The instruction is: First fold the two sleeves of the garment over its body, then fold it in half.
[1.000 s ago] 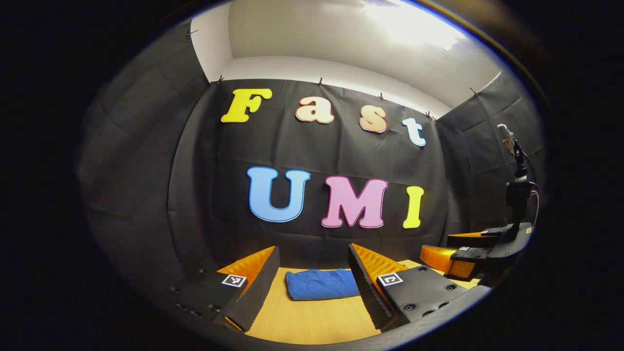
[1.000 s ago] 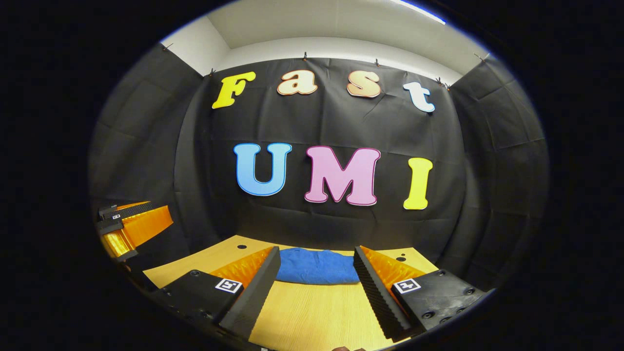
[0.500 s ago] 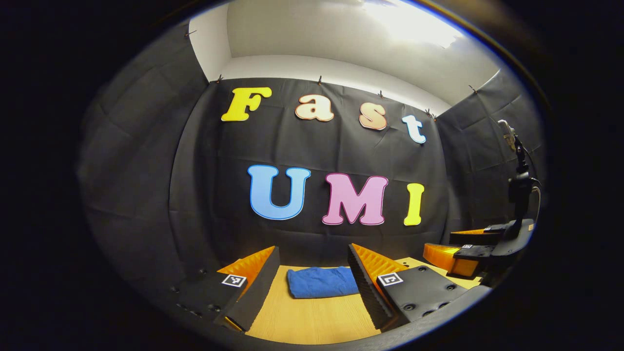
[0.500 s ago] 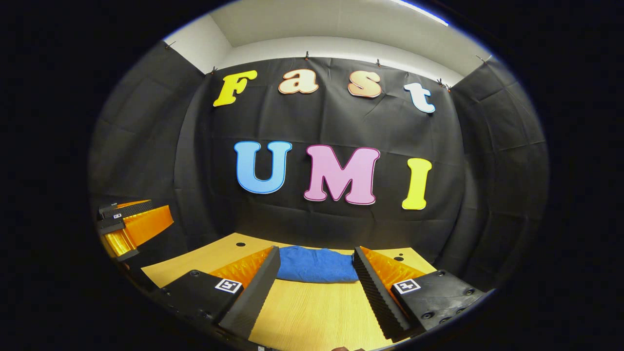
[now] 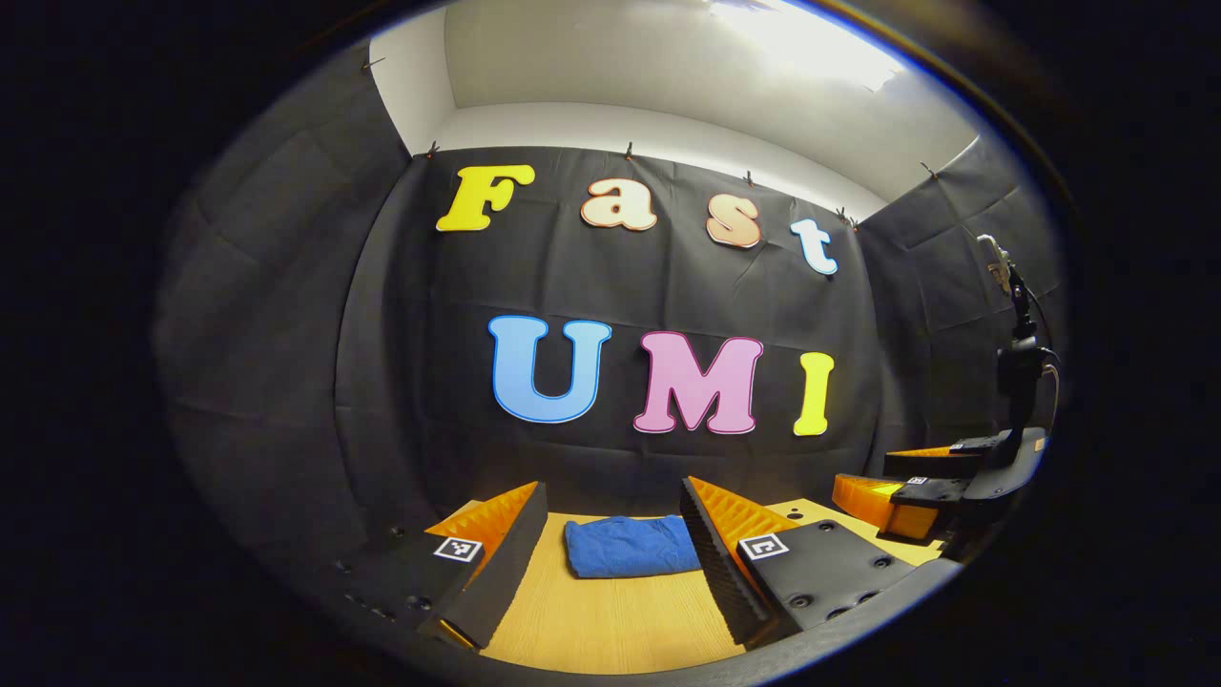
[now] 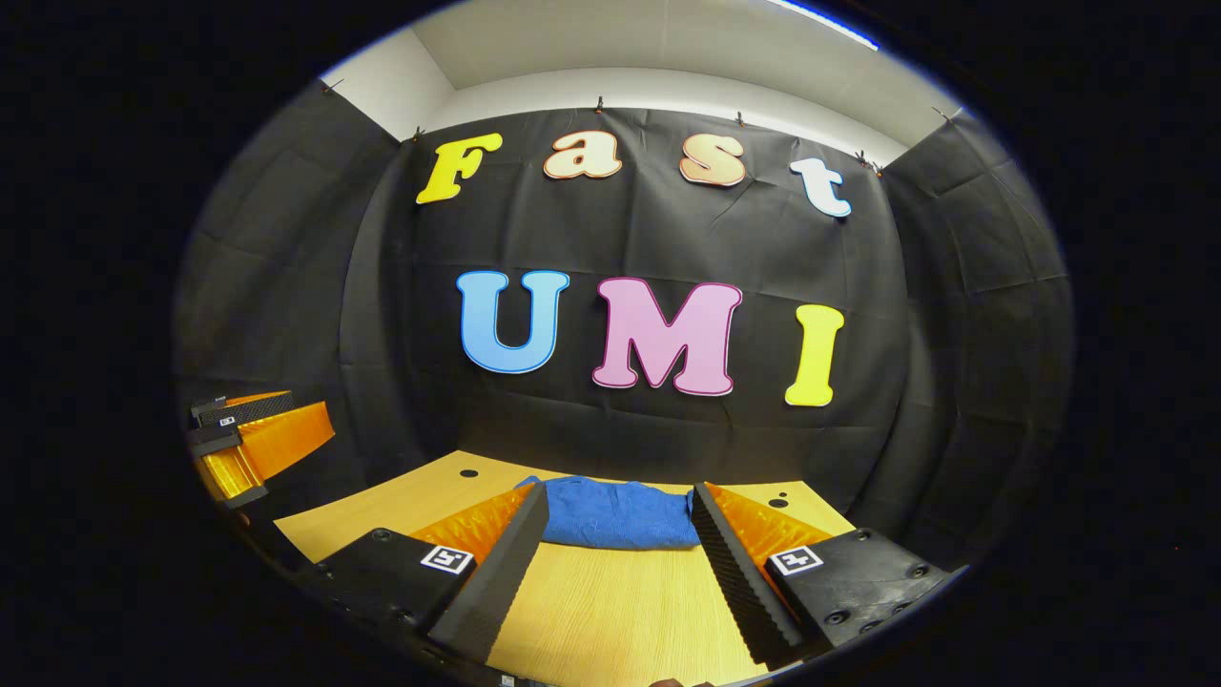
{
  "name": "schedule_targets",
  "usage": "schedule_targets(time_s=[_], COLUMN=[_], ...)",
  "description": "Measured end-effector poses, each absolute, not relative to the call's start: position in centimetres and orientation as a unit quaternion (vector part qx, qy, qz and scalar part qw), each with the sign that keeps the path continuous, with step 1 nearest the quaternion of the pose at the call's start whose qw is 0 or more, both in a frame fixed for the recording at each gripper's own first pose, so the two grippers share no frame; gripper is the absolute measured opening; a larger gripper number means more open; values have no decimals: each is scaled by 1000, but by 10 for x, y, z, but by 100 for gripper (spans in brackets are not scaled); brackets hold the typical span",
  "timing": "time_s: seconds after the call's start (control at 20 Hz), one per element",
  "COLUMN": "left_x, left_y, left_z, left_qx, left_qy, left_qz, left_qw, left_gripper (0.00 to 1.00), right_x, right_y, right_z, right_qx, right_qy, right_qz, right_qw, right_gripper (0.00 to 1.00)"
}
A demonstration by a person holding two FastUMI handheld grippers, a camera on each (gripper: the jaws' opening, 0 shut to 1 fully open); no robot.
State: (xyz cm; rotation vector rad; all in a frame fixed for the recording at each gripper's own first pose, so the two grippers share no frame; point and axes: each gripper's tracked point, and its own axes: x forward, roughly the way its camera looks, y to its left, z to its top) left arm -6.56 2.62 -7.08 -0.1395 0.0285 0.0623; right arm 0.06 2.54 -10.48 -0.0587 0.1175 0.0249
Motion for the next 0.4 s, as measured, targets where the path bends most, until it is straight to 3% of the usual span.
schedule_targets(time_s=[0.4], left_x=[-68], left_y=[24], left_z=[-69], left_qx=[-66], left_qy=[16], left_qz=[30], left_qw=[997], left_gripper=[80], right_x=[-4], right_y=[26], right_z=[-107], right_qx=[-27], right_qy=[63], right_qz=[12], right_qw=[998], right_gripper=[96])
